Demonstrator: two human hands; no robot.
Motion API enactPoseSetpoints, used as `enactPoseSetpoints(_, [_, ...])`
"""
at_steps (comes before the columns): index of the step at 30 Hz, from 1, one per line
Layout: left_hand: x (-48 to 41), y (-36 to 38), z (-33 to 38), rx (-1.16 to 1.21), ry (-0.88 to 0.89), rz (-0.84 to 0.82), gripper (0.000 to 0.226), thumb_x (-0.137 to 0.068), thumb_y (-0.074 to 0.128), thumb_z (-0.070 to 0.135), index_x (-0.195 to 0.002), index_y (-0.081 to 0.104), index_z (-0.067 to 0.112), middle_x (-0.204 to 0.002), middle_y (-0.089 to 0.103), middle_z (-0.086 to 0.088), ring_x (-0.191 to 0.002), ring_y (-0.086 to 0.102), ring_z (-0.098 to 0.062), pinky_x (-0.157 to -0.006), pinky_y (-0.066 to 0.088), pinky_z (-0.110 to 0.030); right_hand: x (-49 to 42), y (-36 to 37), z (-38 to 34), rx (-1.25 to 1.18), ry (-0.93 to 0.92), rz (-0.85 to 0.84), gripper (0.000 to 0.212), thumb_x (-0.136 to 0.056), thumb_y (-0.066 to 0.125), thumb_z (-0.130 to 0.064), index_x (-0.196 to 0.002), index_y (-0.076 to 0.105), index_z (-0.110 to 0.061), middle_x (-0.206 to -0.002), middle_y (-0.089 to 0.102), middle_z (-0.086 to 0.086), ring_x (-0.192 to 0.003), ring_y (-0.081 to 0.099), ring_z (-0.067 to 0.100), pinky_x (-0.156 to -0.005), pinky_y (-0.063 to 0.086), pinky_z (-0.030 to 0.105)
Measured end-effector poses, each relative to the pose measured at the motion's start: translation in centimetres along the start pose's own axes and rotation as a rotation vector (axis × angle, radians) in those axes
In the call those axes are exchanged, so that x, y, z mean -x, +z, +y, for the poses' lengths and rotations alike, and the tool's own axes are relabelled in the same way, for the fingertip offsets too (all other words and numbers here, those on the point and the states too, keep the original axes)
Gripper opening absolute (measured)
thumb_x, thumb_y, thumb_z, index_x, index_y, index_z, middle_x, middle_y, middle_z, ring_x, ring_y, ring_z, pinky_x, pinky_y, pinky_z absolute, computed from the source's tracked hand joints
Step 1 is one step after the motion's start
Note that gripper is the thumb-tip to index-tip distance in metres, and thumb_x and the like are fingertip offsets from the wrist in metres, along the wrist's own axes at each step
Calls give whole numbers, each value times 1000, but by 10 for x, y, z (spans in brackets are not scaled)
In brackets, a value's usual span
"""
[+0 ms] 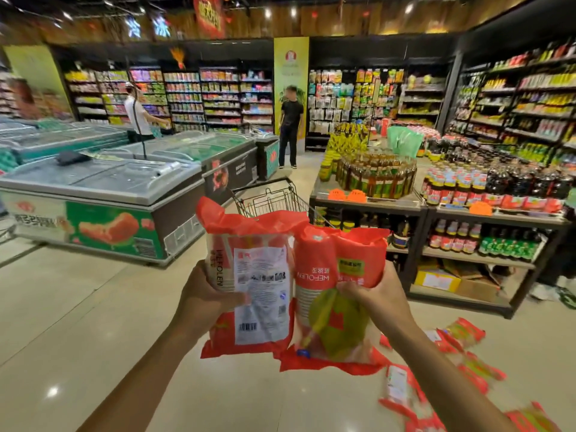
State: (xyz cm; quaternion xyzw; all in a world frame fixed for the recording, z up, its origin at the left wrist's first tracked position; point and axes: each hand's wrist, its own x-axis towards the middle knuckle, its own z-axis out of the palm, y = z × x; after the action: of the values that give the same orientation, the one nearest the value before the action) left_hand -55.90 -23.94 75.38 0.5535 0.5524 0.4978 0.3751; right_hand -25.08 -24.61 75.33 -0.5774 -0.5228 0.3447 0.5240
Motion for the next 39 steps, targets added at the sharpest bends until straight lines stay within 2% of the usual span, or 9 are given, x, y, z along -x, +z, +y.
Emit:
enactPoseSetpoints(4, [-41, -1, -13, -2, -12, 15, 61, -56, 96, 1, -108, 69, 19, -101, 79, 6, -91, 76, -16, -68, 64, -33, -45, 22, 14, 3, -3, -30, 75, -60, 94, -36, -120, 50, -33, -107, 70, -6, -96, 70, 14, -80, 61, 41])
enactPoseSetpoints(7, [-82, 2, -23, -34, -20, 33, 67, -53, 97, 6, -111, 65, 19, -103, 78, 6, -93, 76, -16, -70, 64, -36, -91, 38, 31, 4, 4, -27, 70, -57, 92, -44, -112, 50, -45, -103, 71, -13, -94, 72, 12, -83, 62, 47])
enactPoseSetpoints(11, [-145, 8, -28, -61, -43, 58, 88, -41, 102, 23, -118, 60, 17, -109, 77, 1, -97, 75, -20, -78, 64, -46, -155, 58, 42, -24, 24, -28, 70, -52, 91, -48, -108, 49, -46, -102, 70, -13, -93, 71, 11, -84, 61, 48])
enactPoseSetpoints(13, [-175, 14, -28, -85, -34, 66, 81, -49, 101, 13, -118, 60, 18, -108, 77, 2, -96, 75, -19, -78, 63, -45, -185, 65, 46, -39, 30, -44, 70, -52, 91, -50, -107, 49, -45, -102, 70, -14, -93, 71, 10, -84, 61, 47])
enactPoseSetpoints(19, [-249, 31, -29, -91, -21, 92, 62, -60, 90, -10, -102, 61, 24, -92, 77, 17, -85, 74, -3, -58, 59, -18, -273, 86, 56, -48, 32, -56, 75, -50, 91, -54, -110, 48, -48, -105, 70, -16, -97, 70, 11, -86, 60, 48])
enactPoseSetpoints(26, [-345, 10, -59, -106, -61, 128, 69, -58, 92, -6, -112, 58, 17, -101, 76, 3, -89, 75, -13, -62, 60, -23, -354, 144, 61, -50, 41, -94, 75, -63, 94, -37, -121, 46, -37, -108, 67, -14, -98, 68, 10, -82, 59, 36])
enactPoseSetpoints(29, [-395, -5, -75, -115, -60, 121, 70, -56, 94, -2, -114, 59, 17, -101, 76, 3, -87, 74, -11, -62, 60, -23, -393, 177, 63, -51, 50, -90, 74, -60, 95, -37, -119, 49, -36, -108, 69, -11, -97, 70, 10, -85, 60, 41])
enactPoseSetpoints(35, [-509, -51, -115, -116, -93, 73, 73, -47, 99, 16, -112, 66, 15, -102, 78, -1, -90, 77, -19, -75, 64, -42, -476, 255, 51, -22, 34, -48, 69, -61, 96, -30, -114, 52, -35, -107, 70, -9, -96, 71, 11, -89, 60, 47])
enactPoseSetpoints(39, [-578, -73, -128, -80, -83, 38, 85, -39, 98, 24, -115, 61, 17, -104, 77, -2, -90, 76, -18, -73, 64, -40, -521, 298, 47, 6, 40, -14, 69, -58, 96, -36, -112, 52, -38, -106, 71, -11, -95, 71, 10, -88, 60, 47])
